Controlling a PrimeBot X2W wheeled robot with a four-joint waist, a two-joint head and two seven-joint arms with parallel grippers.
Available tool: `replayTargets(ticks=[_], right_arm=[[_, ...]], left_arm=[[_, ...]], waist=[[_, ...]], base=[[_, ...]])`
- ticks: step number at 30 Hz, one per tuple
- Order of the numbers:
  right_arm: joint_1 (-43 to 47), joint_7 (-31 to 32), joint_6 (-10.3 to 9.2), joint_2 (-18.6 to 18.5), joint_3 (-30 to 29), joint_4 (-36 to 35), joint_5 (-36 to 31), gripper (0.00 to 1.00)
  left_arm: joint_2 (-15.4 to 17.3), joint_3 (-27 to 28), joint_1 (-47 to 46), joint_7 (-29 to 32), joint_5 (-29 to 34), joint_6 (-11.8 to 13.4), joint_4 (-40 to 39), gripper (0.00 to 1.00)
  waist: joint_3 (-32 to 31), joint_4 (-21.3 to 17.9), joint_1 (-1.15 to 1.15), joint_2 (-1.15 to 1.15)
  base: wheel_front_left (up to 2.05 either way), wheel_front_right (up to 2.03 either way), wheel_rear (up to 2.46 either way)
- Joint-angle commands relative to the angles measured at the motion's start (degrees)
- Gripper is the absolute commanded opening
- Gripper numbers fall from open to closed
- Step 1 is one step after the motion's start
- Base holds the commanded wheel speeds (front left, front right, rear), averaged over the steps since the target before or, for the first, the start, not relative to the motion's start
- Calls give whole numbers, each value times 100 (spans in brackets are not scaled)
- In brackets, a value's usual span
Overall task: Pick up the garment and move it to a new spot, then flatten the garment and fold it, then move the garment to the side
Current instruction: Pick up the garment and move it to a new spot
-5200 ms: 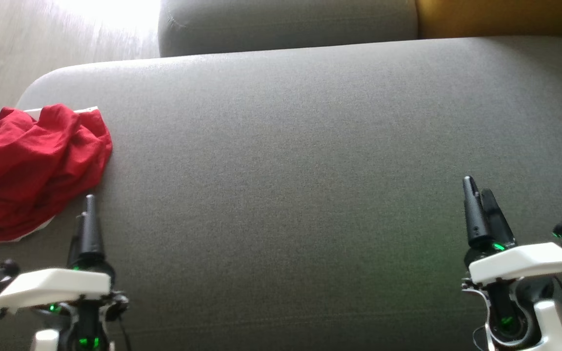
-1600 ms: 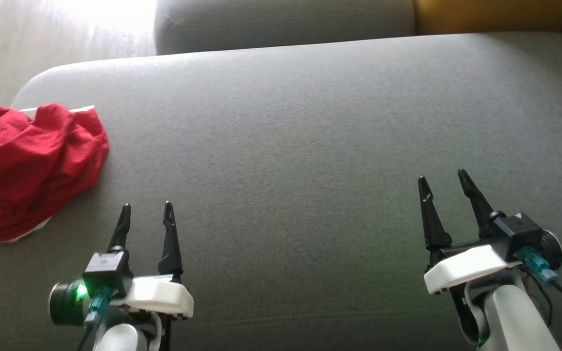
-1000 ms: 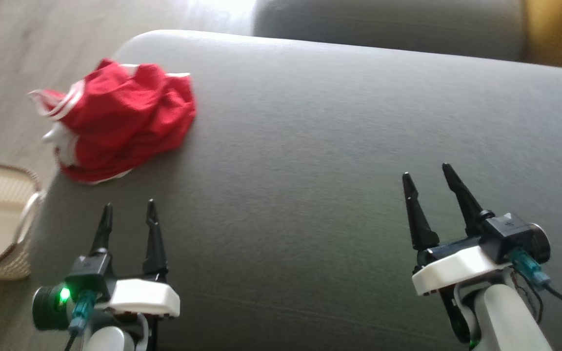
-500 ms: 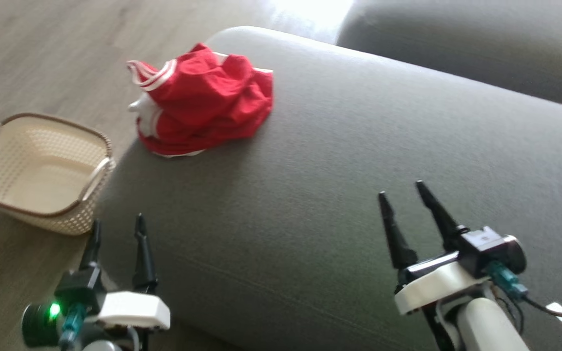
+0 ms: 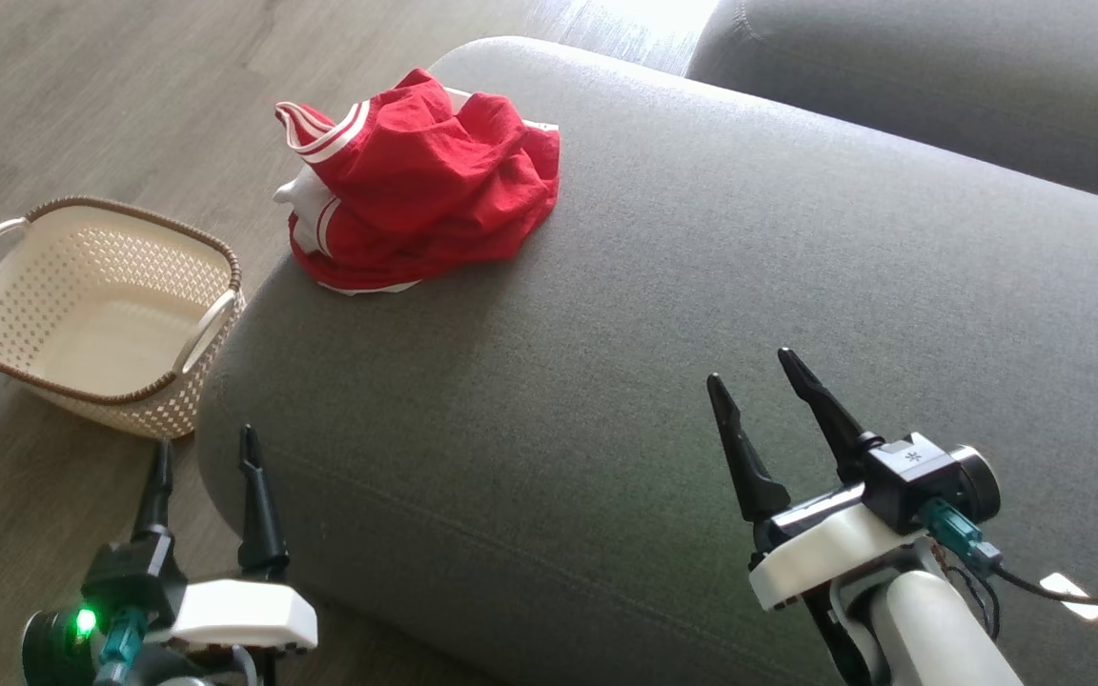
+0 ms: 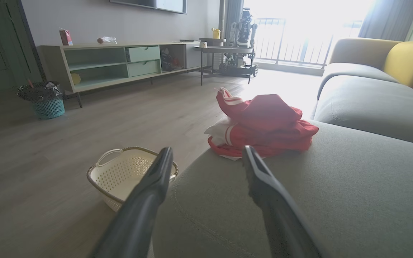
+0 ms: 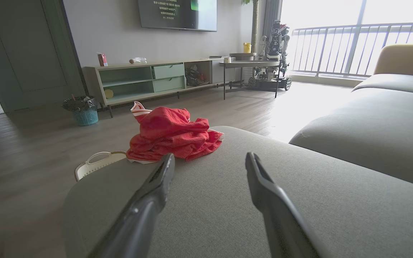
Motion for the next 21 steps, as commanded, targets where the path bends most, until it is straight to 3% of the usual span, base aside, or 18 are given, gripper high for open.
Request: replayTargets(ticks=[1,9,17,21], right_arm=[[-246,-37,-1,-42,105,-181,18,100],[-112,-37,-1,-42,-153,-270,-5,100],[-240,4,-1,-42,-186,-449,-220,100],[-437,165,-1,-42,-227,-760,-357,100]], left_arm=[[-1,227,-169,-70,-12,28,-194,100],[31,359,-314,-70,60,-131,-73,100],[225,726,-573,-70,89,-252,-150,100],[401,888,-857,-70,21,-447,-67,100]], waist=[[-9,-10,0,0],[13,-71,0,0],[522,-534,0,0],[901,-837,0,0]], base=[[0,0,0],[0,0,0],[0,0,0],[0,0,0]])
